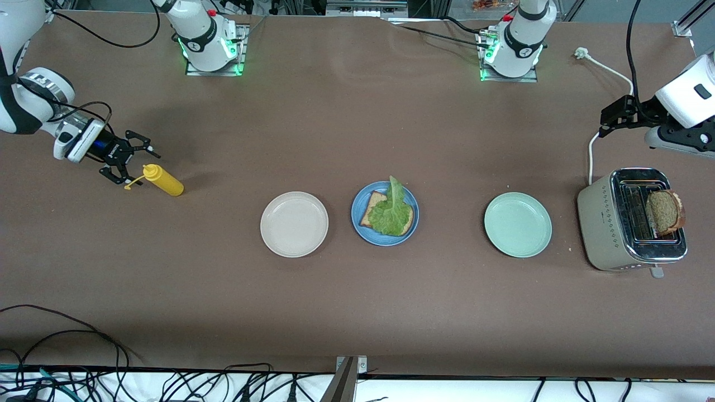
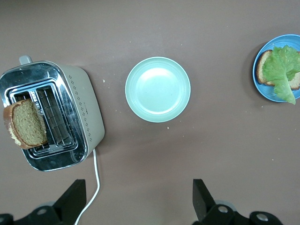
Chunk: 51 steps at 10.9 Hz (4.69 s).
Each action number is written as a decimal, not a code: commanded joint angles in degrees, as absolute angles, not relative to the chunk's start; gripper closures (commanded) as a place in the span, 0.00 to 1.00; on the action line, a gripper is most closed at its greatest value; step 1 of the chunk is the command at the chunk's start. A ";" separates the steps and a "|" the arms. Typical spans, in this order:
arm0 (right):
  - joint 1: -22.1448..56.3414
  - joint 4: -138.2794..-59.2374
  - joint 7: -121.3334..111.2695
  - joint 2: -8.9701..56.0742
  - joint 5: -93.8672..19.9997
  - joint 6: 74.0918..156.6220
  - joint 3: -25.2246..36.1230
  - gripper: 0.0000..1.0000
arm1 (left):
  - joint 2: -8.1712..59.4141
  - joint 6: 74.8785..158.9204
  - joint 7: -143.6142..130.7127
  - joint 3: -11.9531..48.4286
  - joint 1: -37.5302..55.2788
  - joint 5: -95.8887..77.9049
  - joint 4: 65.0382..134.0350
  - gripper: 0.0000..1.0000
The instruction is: Make sandwich in blue plate with both arms
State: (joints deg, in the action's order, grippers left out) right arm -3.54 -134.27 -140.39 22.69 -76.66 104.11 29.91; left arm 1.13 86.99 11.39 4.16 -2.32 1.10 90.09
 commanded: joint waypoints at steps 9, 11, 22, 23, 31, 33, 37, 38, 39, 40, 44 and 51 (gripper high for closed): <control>-3.78 -132.71 -145.19 26.98 -82.44 101.34 26.72 0.00 | 0.62 86.40 11.87 4.22 -2.46 0.53 90.09 0.00; -3.69 -132.71 -145.11 26.98 -83.50 101.43 26.02 0.11 | 0.62 86.40 11.87 4.22 -2.46 0.53 90.09 0.00; -0.54 -124.38 -134.43 22.87 -78.78 106.66 26.54 0.96 | 0.62 86.40 11.95 4.22 -2.46 0.53 90.09 0.00; 1.39 -124.02 -129.16 19.55 -75.36 110.88 26.46 0.96 | 0.62 86.40 11.95 4.22 -2.46 0.53 90.09 0.00; 31.87 -121.48 -83.32 8.17 -50.07 145.87 25.84 0.94 | 0.62 86.40 11.95 4.13 -2.46 0.53 90.09 0.00; 38.29 -118.93 -63.21 8.96 -34.80 148.87 25.75 0.94 | 0.62 86.40 11.87 4.22 -2.46 0.53 90.09 0.00; 51.82 -107.89 -14.01 15.01 4.73 140.77 25.84 0.94 | 0.62 86.40 11.95 4.13 -2.46 0.53 90.09 0.00; 55.60 -102.01 -4.23 17.99 12.58 133.75 25.75 0.95 | 0.62 86.40 11.95 4.22 -2.46 0.53 90.09 0.00; 59.64 -95.69 1.44 22.72 15.44 126.63 25.84 0.95 | 0.62 86.40 11.95 4.22 -2.46 0.53 90.09 0.00; 62.37 -89.36 4.28 27.98 15.64 120.56 25.93 0.95 | 0.62 86.40 11.95 4.22 -2.46 0.53 90.09 0.00; 67.75 -72.17 6.16 43.31 21.34 105.66 26.10 0.95 | 0.62 86.40 11.95 4.22 -2.46 0.53 90.09 0.00; 74.00 -72.25 -1.84 51.75 35.50 102.74 25.93 0.94 | 0.62 86.40 11.95 4.13 -2.46 0.53 90.09 0.00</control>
State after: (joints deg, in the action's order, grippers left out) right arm 71.96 -74.84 0.05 47.15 32.96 104.89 24.89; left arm 1.13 86.98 11.39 4.17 -2.33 1.10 90.09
